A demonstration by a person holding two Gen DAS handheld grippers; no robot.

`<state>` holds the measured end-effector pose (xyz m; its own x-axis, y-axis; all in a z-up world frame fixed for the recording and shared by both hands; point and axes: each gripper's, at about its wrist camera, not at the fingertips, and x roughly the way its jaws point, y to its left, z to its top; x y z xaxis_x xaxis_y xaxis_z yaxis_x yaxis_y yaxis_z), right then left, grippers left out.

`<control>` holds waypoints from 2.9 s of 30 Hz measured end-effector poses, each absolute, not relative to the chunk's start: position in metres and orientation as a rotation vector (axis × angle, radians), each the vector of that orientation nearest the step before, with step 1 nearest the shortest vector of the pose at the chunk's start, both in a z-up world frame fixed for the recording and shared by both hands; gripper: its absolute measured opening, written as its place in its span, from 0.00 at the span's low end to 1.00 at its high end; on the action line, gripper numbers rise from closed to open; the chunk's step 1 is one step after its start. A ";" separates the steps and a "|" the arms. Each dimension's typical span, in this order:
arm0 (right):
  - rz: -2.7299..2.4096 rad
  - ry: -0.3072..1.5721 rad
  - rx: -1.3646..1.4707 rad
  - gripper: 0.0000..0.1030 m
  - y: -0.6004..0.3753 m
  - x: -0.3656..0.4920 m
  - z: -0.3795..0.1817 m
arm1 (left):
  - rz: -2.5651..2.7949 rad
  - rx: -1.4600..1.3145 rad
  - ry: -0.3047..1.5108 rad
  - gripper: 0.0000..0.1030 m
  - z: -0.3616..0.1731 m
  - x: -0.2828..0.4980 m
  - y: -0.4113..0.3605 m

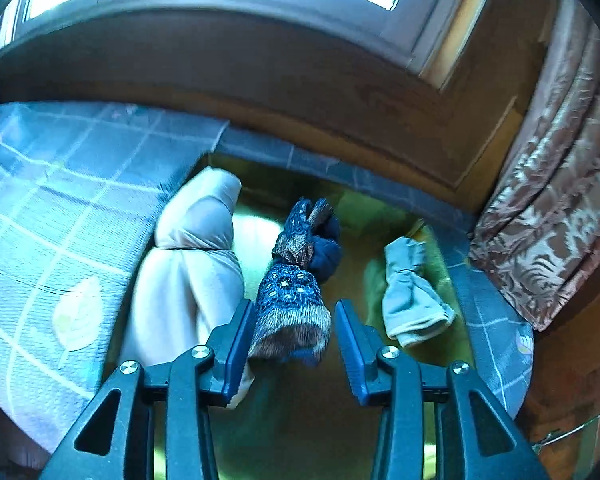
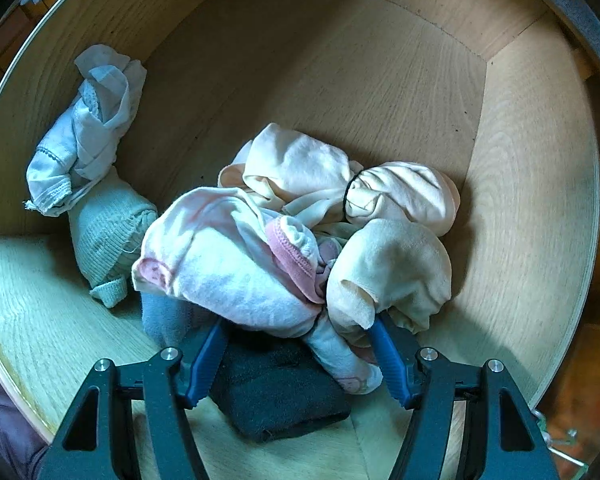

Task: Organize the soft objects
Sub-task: 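Lower the navy lace garment into the tin box and open the left gripper, then move the left tool back down over the open drawer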

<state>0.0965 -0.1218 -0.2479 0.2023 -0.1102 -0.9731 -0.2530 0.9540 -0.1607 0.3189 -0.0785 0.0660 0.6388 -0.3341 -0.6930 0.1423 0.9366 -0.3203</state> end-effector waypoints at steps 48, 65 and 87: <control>0.110 1.342 -0.311 0.66 -0.122 0.089 -0.243 | -0.548 0.032 1.166 0.42 -0.058 0.035 -0.028; 0.101 1.320 -0.317 0.67 -0.120 0.085 -0.238 | -0.575 0.017 1.137 0.42 -0.070 0.012 -0.021; 0.120 1.302 -0.321 0.68 -0.120 0.074 -0.237 | -0.523 0.563 1.291 0.42 -0.084 0.091 -0.094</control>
<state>0.0742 -0.1198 -0.2367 0.2664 -0.0927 -0.9594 -0.2660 0.9497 -0.1656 0.0911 -0.0939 -0.0835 0.1989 -0.0474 -0.9789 0.6471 0.7565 0.0949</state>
